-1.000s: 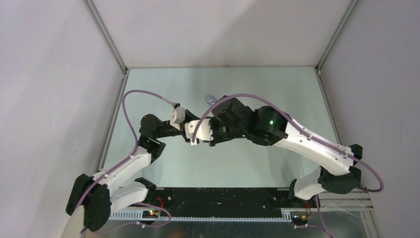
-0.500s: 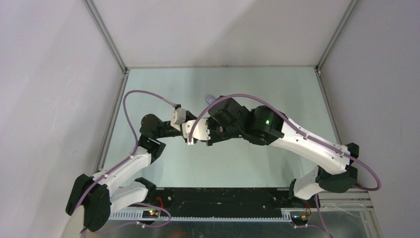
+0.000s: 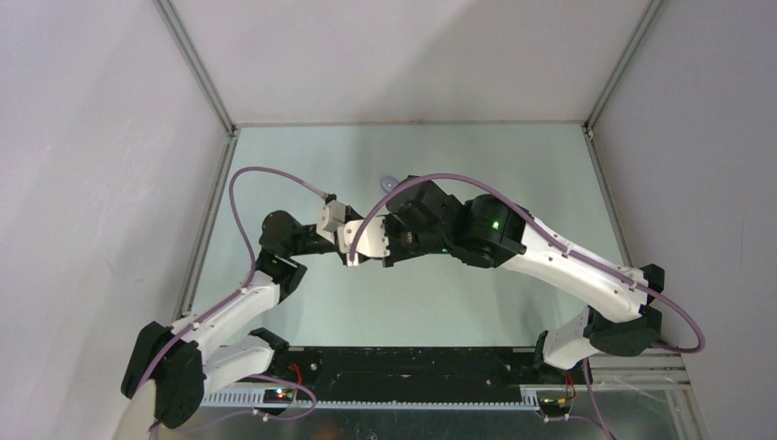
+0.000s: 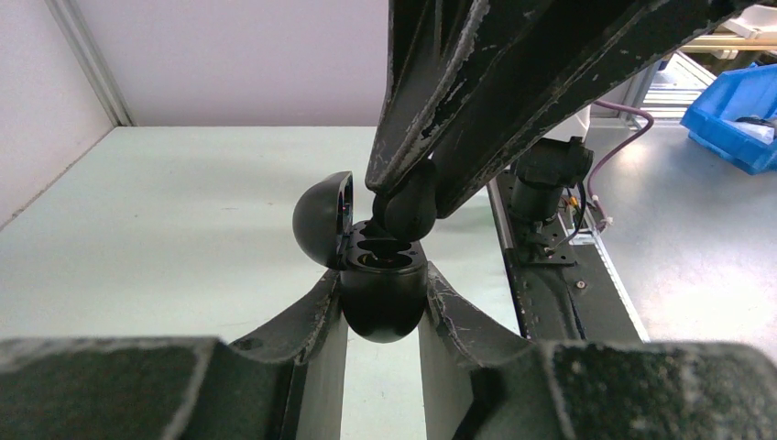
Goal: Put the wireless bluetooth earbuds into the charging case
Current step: Insert the left earbud into the left side groove of the charging case.
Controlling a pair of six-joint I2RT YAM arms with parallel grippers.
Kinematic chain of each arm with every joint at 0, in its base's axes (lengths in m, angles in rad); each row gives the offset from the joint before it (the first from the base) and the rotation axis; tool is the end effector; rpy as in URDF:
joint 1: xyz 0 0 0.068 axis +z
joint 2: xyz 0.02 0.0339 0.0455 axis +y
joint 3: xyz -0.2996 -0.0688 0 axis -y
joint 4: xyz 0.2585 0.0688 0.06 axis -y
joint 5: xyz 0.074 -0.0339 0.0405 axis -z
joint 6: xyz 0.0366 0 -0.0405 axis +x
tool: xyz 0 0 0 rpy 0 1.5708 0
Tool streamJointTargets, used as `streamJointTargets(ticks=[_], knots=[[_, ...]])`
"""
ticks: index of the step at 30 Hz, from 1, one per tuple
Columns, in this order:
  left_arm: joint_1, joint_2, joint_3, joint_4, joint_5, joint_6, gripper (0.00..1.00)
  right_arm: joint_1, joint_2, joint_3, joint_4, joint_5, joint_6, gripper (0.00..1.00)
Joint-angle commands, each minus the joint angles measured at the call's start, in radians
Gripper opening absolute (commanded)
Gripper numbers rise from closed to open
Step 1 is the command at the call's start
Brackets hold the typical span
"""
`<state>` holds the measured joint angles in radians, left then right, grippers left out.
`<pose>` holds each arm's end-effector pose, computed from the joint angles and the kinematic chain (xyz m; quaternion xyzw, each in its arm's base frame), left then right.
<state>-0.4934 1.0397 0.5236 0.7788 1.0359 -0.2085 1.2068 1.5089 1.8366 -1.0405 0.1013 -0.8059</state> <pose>0.1720 -0.1282 0.3205 0.4640 0.4675 -0.5199 0.5439 0.1140 0.2888 0.4803 -0.7561 0.5036 0.0376 0.4163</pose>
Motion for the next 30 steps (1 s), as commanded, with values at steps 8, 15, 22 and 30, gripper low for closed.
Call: streamJointTargets(ticks=[8,15,22,30], knots=[[-0.007,-0.027,0.015,0.062,0.019,-0.021,0.06,0.0,0.006,-0.023,0.024,0.009,-0.007,0.07],[-0.007,-0.027,0.013,0.086,0.024,-0.042,0.06,0.001,0.01,-0.038,0.055,0.031,0.0,0.08],[-0.007,-0.029,0.012,0.093,0.026,-0.048,0.06,0.002,0.022,-0.037,0.065,0.025,0.005,0.21],[-0.007,-0.028,0.011,0.092,0.025,-0.046,0.06,0.003,0.012,0.002,0.026,-0.009,0.009,0.36]])
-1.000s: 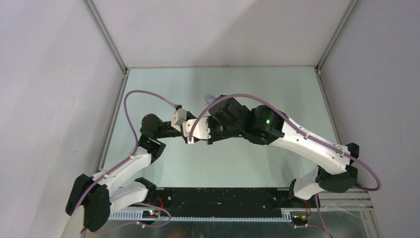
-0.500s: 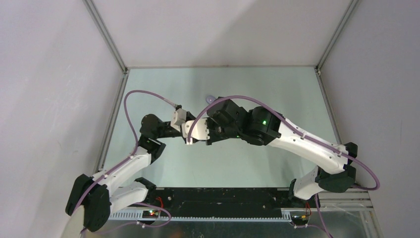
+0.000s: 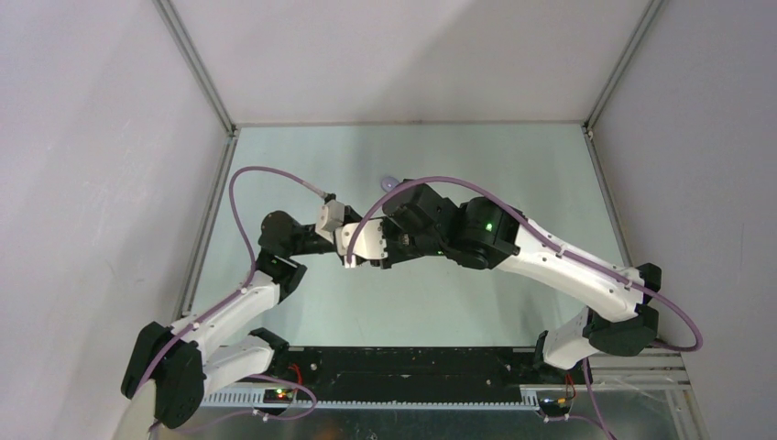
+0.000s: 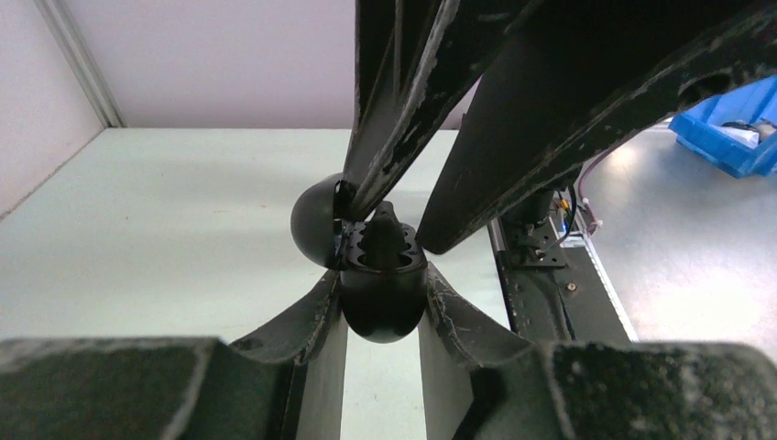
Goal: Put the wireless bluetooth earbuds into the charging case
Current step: Insert the left earbud into the left side groove of the charging case.
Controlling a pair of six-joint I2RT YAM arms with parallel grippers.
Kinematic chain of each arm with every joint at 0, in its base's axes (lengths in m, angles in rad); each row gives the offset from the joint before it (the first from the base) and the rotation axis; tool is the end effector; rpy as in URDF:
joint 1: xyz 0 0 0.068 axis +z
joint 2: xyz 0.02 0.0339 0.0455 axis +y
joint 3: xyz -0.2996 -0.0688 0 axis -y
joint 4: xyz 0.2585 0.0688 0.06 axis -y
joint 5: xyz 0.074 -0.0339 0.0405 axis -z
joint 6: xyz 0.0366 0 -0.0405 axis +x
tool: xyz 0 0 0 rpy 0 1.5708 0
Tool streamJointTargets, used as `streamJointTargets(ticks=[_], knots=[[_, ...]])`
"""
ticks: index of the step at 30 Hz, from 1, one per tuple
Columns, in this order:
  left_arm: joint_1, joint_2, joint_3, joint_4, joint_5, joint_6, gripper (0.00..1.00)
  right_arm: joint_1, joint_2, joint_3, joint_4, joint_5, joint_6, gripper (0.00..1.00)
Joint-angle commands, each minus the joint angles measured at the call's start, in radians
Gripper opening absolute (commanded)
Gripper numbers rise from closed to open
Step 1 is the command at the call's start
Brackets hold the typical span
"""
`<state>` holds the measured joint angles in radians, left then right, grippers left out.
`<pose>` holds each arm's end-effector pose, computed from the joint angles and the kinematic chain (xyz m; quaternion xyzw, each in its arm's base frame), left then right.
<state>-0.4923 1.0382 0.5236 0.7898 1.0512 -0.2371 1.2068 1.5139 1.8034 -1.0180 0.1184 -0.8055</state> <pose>0.1710 -0.1278 0.3216 0.4633 0.4668 -0.5289 0.5364 0.1165 0.2937 0.4705 -0.7567 0.5079 0.0284 0.4107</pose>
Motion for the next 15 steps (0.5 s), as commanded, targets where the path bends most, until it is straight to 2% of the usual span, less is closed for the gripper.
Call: streamJointTargets(ticks=[1,10,15], knots=[[-0.008,-0.026,0.012,0.081,0.01,-0.018,0.06,0.002,0.004,0.038,0.001,-0.032,0.009,0.37],[-0.008,-0.031,0.015,0.068,0.012,-0.01,0.06,-0.012,-0.038,0.101,-0.045,-0.043,0.013,0.38],[-0.008,-0.026,0.017,0.064,0.018,-0.008,0.06,-0.117,-0.096,0.205,-0.068,-0.185,0.056,0.37]])
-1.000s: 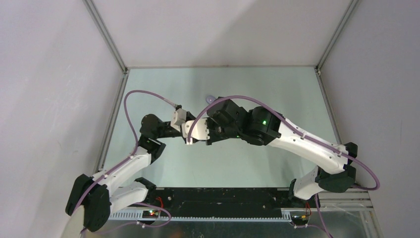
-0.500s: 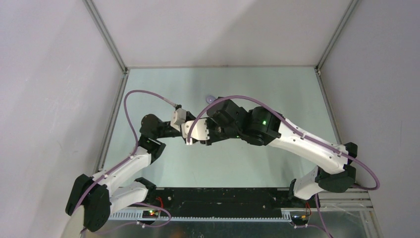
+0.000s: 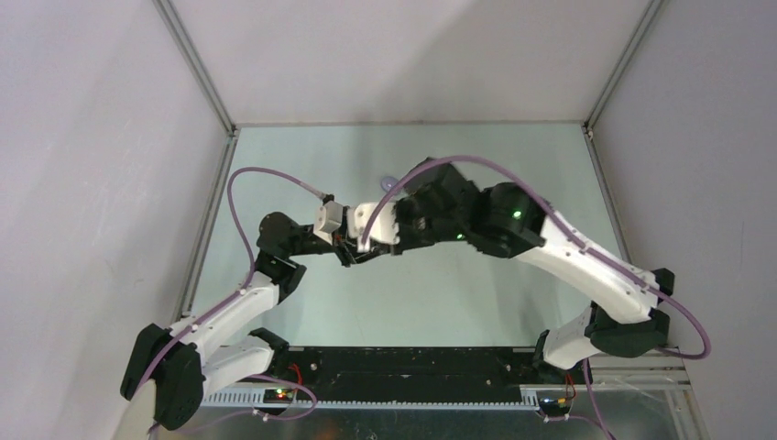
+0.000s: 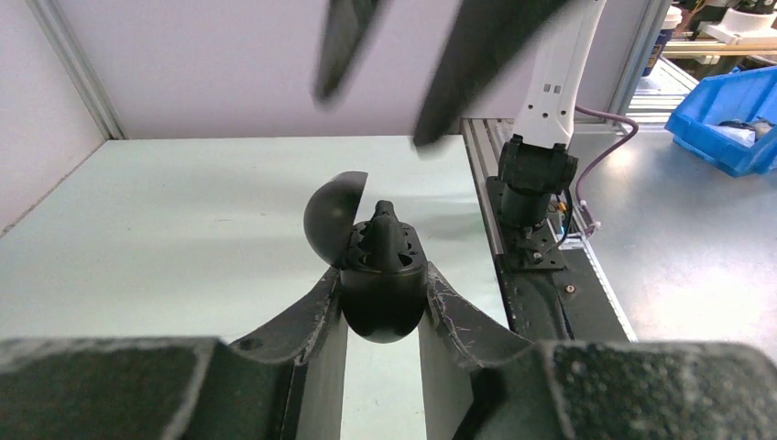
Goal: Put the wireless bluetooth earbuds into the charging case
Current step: Insert the left earbud into the left side groove of the charging case, then close the charging case with the earbuds inside, then place the charging case with the earbuds at the center of the board.
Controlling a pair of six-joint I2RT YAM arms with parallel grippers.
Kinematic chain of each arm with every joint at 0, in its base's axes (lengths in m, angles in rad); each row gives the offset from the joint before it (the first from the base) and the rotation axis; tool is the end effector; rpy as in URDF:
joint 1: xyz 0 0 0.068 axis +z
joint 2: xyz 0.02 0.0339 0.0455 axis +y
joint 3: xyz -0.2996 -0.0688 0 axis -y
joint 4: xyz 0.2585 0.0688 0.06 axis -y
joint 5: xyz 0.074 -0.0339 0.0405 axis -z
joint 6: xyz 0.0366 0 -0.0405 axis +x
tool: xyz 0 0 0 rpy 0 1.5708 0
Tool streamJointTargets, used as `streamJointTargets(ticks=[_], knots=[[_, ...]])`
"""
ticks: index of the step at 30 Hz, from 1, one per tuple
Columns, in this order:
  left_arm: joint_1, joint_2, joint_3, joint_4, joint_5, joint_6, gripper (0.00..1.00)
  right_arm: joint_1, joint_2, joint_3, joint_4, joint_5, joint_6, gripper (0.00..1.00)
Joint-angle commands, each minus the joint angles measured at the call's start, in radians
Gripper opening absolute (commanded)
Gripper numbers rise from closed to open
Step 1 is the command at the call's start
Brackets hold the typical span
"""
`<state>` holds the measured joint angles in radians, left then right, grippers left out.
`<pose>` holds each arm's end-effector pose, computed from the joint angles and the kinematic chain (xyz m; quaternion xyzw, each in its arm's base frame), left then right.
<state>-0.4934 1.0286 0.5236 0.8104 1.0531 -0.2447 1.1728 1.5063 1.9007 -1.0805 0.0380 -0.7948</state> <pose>0.1686 -0.1268 0.3253 0.4656 0.4570 -0.5287 0.5431 0.1183 0.2777 0.4971 -0.7478 0.5072 0.0635 0.4236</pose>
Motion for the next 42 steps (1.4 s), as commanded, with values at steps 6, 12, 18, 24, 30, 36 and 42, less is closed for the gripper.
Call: streamJointTargets(ticks=[6,12,18,24,30,36,42], knots=[[-0.007,-0.012,0.025,0.044,0.024,-0.009,0.06,-0.253,-0.142,-0.025,0.188,-0.167,0.137,0.37],[-0.007,-0.009,0.032,0.057,0.025,-0.027,0.06,-0.26,-0.14,-0.23,0.341,-0.17,0.163,0.37],[-0.007,-0.002,0.032,0.058,0.028,-0.027,0.05,-0.224,-0.099,-0.27,0.351,-0.24,0.191,0.36],[-0.007,-0.004,0.033,0.044,0.018,-0.018,0.05,-0.2,-0.153,-0.222,0.25,-0.341,0.173,0.35],[-0.007,0.013,0.04,0.027,0.01,-0.009,0.05,-0.204,-0.226,-0.226,0.203,-0.369,0.154,0.34],[-0.007,0.025,0.09,-0.158,-0.039,0.075,0.04,-0.34,-0.308,-0.316,0.245,-0.436,0.16,0.64],[-0.007,0.083,0.087,-0.089,-0.062,0.018,0.03,-0.471,-0.372,-0.524,0.379,-0.565,0.146,0.88]])
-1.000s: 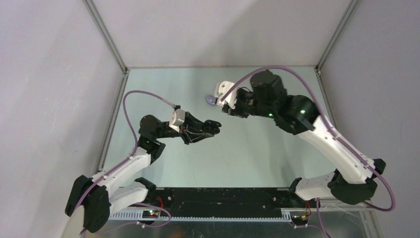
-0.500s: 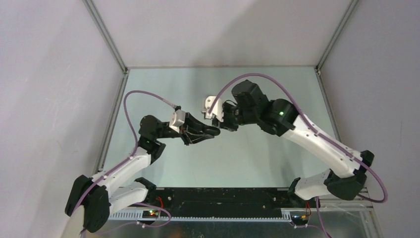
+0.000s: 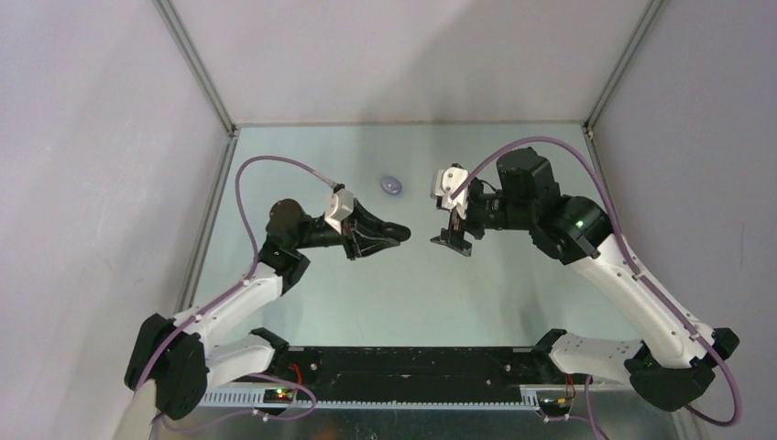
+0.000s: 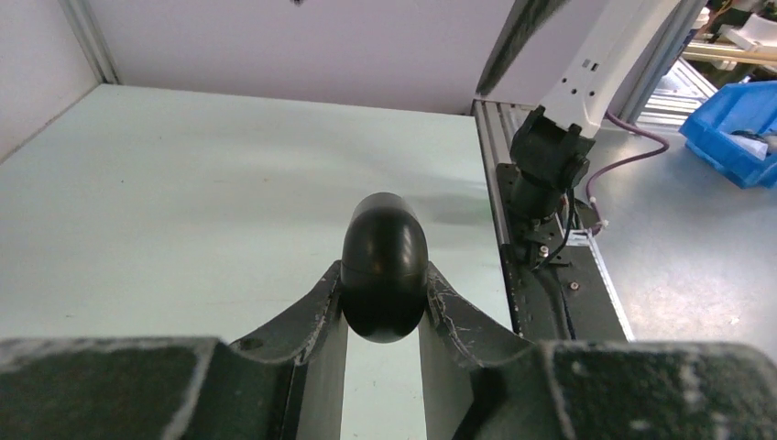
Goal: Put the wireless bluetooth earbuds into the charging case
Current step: Place the charging case with the earbuds at the center of the board.
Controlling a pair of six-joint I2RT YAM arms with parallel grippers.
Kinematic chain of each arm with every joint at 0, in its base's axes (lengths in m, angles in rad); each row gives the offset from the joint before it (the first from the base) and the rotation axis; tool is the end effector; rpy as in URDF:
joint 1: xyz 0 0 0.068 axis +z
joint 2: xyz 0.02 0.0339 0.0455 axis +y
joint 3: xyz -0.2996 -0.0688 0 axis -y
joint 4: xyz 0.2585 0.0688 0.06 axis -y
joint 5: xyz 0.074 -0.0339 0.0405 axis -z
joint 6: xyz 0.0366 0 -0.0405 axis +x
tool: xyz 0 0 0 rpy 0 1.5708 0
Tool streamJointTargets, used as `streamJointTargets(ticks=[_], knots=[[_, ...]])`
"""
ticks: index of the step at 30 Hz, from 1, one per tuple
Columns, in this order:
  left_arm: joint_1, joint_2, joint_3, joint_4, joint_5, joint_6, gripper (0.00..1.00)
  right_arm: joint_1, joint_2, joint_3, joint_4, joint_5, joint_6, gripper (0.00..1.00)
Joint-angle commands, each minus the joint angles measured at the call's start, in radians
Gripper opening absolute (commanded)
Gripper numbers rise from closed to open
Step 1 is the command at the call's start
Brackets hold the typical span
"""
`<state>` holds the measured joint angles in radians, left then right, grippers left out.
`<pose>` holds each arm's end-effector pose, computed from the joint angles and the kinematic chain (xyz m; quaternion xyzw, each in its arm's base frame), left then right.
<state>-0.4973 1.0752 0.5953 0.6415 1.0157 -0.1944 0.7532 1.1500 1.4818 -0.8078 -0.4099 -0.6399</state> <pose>0.1843 -0.1354 0.3259 0.4516 0.5036 -0.5220 0.5195 0.1491 0.1598 0.4786 -0.6176 0.5733 0.2024 0.4989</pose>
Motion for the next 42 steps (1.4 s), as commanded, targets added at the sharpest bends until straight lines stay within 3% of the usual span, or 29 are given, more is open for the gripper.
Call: streamJointTargets(ticks=[1,5,12,17,24,28,31,34,42], knots=[[-0.005,0.045,0.012,0.103,-0.027,-0.075,0.03,-0.061,-0.011,-0.123,0.125,-0.145,-0.007,0.88],[-0.01,0.108,0.049,0.086,-0.085,-0.137,0.01,-0.089,0.018,-0.152,0.195,-0.086,0.055,0.88],[-0.014,0.374,0.298,-0.18,-0.234,-0.245,0.04,-0.285,-0.063,-0.214,0.253,-0.136,0.144,0.9],[-0.014,0.62,0.463,-0.186,-0.237,-0.336,0.01,-0.427,-0.122,-0.296,0.318,-0.19,0.183,0.91],[-0.014,0.906,0.664,-0.181,-0.286,-0.525,0.05,-0.565,-0.18,-0.349,0.356,-0.221,0.19,0.91],[-0.014,1.033,0.784,-0.244,-0.343,-0.549,0.06,-0.591,-0.202,-0.375,0.365,-0.232,0.191,0.92],[-0.014,1.106,0.856,-0.388,-0.428,-0.518,0.06,-0.596,-0.221,-0.384,0.373,-0.235,0.19,0.92],[-0.015,1.162,0.918,-0.507,-0.495,-0.508,0.12,-0.598,-0.232,-0.389,0.376,-0.244,0.189,0.93],[-0.02,1.241,1.004,-0.627,-0.565,-0.498,0.21,-0.597,-0.248,-0.399,0.378,-0.266,0.184,0.93]])
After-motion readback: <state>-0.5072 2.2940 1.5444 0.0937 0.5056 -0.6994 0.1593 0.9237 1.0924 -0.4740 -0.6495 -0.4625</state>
